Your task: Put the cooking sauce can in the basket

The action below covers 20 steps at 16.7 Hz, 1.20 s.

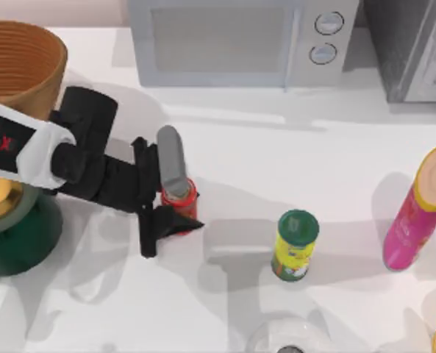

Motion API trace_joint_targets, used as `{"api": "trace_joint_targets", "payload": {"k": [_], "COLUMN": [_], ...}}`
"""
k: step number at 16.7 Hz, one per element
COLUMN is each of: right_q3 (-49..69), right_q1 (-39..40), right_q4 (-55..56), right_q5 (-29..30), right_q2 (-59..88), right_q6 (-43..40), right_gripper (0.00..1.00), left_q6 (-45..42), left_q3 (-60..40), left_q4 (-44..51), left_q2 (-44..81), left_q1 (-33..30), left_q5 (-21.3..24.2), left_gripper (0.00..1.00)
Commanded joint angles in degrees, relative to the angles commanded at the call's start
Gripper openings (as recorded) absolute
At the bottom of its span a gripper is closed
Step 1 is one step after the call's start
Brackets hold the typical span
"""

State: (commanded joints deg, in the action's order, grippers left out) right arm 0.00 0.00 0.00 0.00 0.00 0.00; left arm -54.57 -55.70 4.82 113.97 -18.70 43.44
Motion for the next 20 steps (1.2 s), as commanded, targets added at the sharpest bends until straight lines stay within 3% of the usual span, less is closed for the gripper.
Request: {"api": "trace_joint_targets", "payload": {"k": [4,8,11,16,20], "right_q3": [0.0,0.0,0.0,0.0,0.0], "right_q1": [0.0,0.0,0.0,0.0,0.0], "right_q4": [0.0,0.0,0.0,0.0,0.0], "right_q5": [0.0,0.0,0.0,0.0,0.0], "right_q2": [0.0,0.0,0.0,0.0,0.0], "right_q6": [0.0,0.0,0.0,0.0,0.0], "right_gripper": [1.0,1.0,1.0,1.0,1.0], "left_q6": [0.54,6.68,17.23,38.89,47.63], "left_q3": [-0.74,-7.8,-16.15,-29.29,-35.11], "left_q4": [0.16,2.06,6.9,21.28,29.66], "left_q2": [-0.66,-5.47,-10.13,-16.2,-18.08], "left_q1": [0.24,2.95,7.79,19.21,26.13], "left_q5": [-0.35,-4.45,-11.41,-27.71,-36.21], "left_gripper": [0.0,0.0,0.0,0.0,0.0]}}
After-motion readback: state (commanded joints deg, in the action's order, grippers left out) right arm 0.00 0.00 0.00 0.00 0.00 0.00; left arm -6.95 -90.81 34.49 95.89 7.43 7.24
